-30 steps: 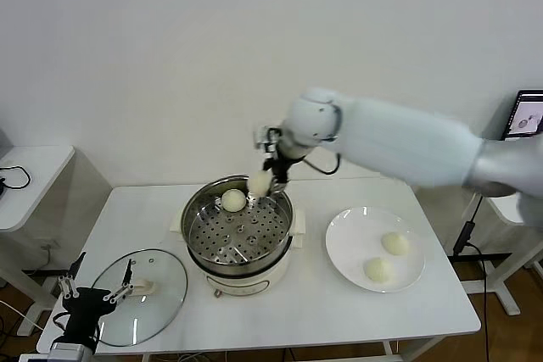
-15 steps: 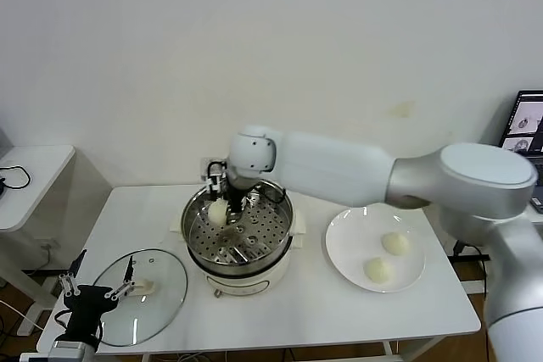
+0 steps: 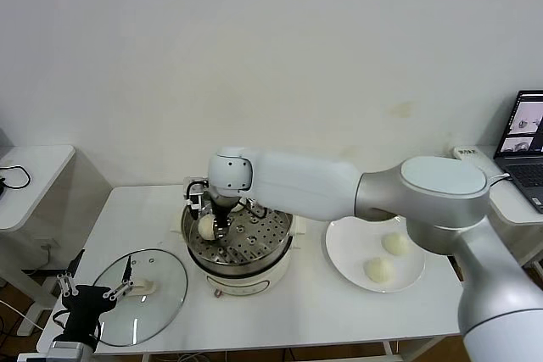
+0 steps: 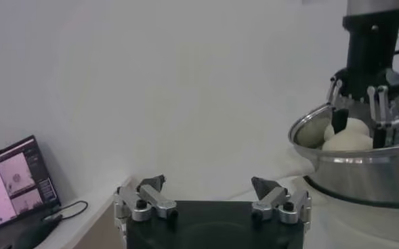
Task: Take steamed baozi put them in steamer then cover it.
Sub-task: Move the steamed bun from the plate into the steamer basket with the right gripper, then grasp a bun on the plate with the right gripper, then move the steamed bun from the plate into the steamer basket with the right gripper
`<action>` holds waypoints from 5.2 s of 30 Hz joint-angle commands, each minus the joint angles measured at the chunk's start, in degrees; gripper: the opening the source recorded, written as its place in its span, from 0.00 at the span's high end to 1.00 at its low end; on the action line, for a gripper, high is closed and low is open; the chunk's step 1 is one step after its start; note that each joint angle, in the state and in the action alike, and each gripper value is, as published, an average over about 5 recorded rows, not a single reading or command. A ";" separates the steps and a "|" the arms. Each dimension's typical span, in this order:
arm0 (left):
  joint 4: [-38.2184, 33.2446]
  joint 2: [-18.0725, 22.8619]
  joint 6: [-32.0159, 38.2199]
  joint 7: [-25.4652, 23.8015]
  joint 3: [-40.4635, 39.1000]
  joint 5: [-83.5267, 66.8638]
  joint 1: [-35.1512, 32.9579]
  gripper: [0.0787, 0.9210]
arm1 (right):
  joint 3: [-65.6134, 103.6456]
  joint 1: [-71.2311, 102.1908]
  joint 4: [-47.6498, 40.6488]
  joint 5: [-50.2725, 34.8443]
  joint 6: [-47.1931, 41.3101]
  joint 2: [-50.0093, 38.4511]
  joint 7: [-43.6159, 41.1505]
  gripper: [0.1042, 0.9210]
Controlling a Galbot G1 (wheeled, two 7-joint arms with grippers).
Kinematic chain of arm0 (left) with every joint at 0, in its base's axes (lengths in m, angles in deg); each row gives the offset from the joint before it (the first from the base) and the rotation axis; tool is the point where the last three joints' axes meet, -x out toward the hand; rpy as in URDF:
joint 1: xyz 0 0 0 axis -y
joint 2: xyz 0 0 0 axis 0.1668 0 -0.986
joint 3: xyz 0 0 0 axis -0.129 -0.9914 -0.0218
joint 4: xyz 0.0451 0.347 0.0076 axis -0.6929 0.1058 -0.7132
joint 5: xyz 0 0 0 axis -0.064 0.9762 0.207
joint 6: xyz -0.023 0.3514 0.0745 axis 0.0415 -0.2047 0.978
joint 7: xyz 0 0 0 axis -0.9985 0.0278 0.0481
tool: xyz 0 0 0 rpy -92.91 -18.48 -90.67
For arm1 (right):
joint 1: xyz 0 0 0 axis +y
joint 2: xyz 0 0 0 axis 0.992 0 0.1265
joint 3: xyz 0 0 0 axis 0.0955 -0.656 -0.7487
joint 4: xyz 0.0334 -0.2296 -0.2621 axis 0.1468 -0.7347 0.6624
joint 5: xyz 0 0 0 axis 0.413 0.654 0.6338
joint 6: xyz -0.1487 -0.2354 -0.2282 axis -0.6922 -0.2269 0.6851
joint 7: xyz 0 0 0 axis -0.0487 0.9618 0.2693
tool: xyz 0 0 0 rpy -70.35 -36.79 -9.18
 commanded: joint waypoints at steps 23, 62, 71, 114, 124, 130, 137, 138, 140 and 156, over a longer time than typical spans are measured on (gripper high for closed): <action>-1.03 -0.98 -0.47 -0.26 -0.59 0.27 -0.24 0.12 | -3.27 -15.45 27.64 12.21 11.27 -42.68 -19.24 0.12; -0.25 0.10 -0.50 -0.26 -0.17 2.90 -2.51 0.12 | 24.42 31.23 20.34 38.14 21.21 -54.02 -16.42 0.12; 0.13 0.28 -0.49 -0.22 -0.07 3.01 -2.28 0.12 | 24.28 31.27 18.56 37.90 20.13 -50.29 -15.36 0.12; -0.23 -0.74 -0.27 -0.13 -0.04 2.28 -1.73 0.12 | 16.74 -1.05 18.93 23.80 17.59 -48.87 -20.16 0.35; -0.67 -0.79 -0.15 -0.02 0.57 2.07 -1.93 0.12 | 8.81 -12.38 19.30 16.47 15.92 -36.51 -17.39 0.34; -0.84 -0.57 -0.12 0.04 1.16 1.93 -1.90 0.12 | 5.68 -13.36 19.28 11.20 16.66 -27.92 -13.67 0.34; -0.99 -0.31 -0.19 0.02 1.76 1.80 -1.77 0.12 | 2.19 -11.26 18.87 10.20 22.45 -20.94 -11.64 0.34; -0.96 -0.26 -0.19 0.02 1.83 1.77 -1.70 0.12 | 1.61 -10.85 18.72 10.58 23.39 -20.23 -11.43 0.34; -0.87 -0.16 -0.21 0.02 1.96 1.67 -1.54 0.12 | 0.47 -9.94 18.44 12.01 25.17 -19.09 -10.87 0.34; -0.35 0.44 0.13 0.17 2.91 1.01 -1.13 0.12 | -4.81 -4.58 15.91 25.94 39.35 -13.89 -8.91 0.34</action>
